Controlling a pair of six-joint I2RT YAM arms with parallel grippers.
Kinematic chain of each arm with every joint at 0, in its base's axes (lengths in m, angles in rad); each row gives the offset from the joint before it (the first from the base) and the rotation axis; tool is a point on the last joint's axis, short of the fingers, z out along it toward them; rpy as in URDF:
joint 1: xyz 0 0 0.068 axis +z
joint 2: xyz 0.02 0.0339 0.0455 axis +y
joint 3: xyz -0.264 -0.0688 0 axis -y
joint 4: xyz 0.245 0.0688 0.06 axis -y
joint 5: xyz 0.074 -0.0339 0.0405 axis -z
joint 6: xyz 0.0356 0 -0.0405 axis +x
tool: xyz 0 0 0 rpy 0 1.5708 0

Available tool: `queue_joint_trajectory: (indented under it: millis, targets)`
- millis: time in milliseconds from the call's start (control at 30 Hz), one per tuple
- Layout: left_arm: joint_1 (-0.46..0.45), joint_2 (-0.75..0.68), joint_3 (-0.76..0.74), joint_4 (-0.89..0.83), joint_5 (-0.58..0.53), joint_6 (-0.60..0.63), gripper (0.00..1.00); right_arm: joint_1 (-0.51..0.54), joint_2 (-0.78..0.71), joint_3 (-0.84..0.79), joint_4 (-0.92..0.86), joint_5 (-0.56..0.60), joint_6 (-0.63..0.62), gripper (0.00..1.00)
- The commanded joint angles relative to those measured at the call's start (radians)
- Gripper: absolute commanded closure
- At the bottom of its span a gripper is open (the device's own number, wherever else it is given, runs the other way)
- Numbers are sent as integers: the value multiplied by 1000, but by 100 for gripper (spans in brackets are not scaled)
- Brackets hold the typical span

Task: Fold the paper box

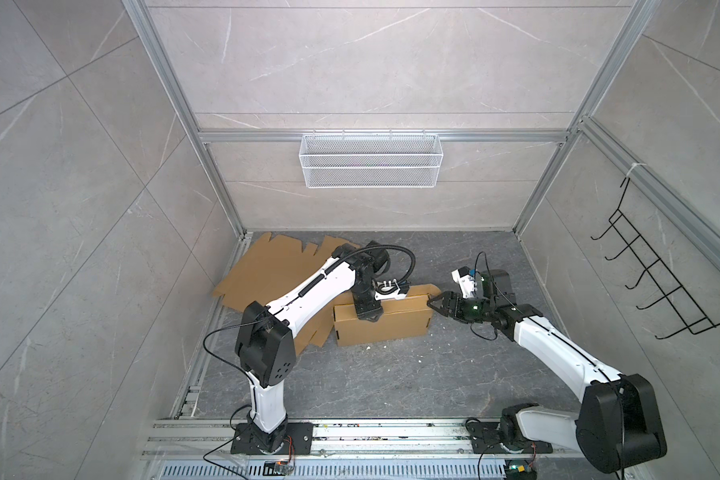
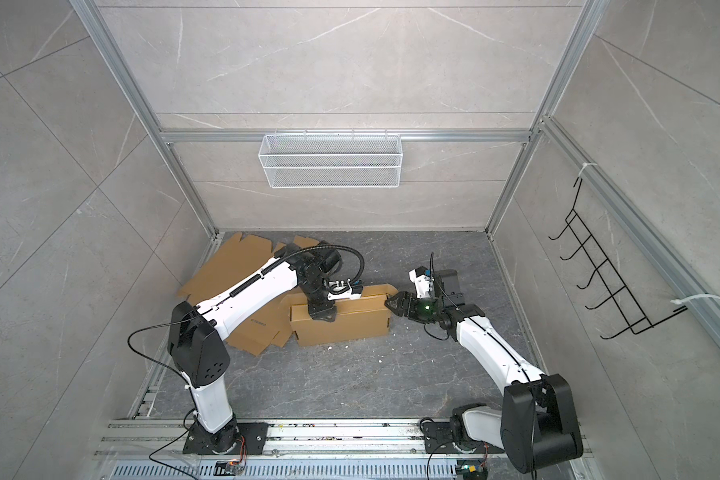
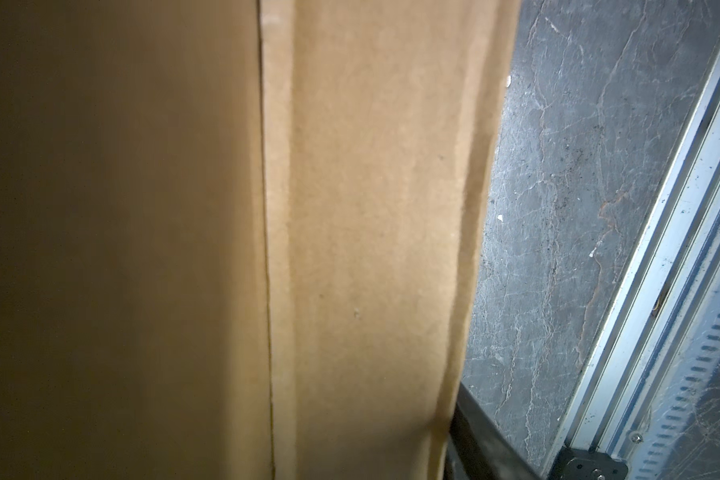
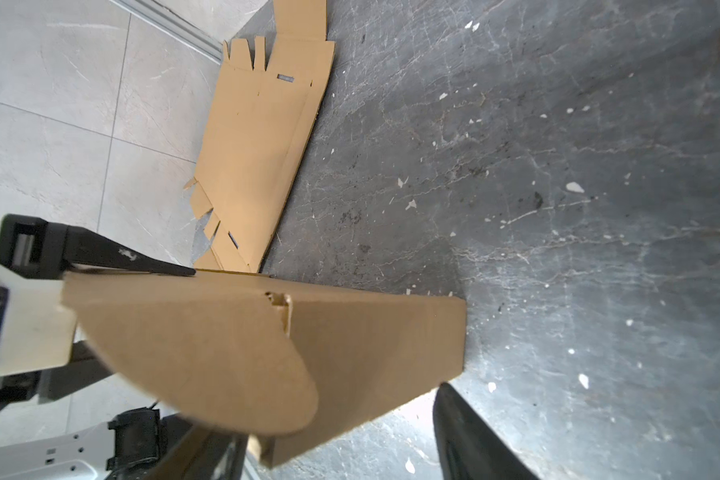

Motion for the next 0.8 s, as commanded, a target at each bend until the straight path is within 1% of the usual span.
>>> queue_joint_trajectory:
  millis: [0,133,200,333,500,567,700,767]
  targets:
    - [1,20,4,24,7,17,46,3,-79,109,-175,57,-96,24]
    - [4,7,-15,42,-2,28,46,5,-84,270,-394,247,-303,24]
    - [4,5,-22,48,-4,30,46,12,-64,311,-441,294,-368,25]
    - [4,3,-26,52,-8,31,46,51,3,389,-498,299,-448,26]
    - [5,6,-17,54,-9,33,46,96,102,500,-552,363,-514,28]
    - [4,9,-16,52,-10,33,46,104,138,533,-566,369,-533,29]
    - [4,9,-16,50,-10,33,46,120,192,576,-581,366,-547,35]
    - [5,8,-17,50,-11,34,46,127,208,584,-588,356,-550,42]
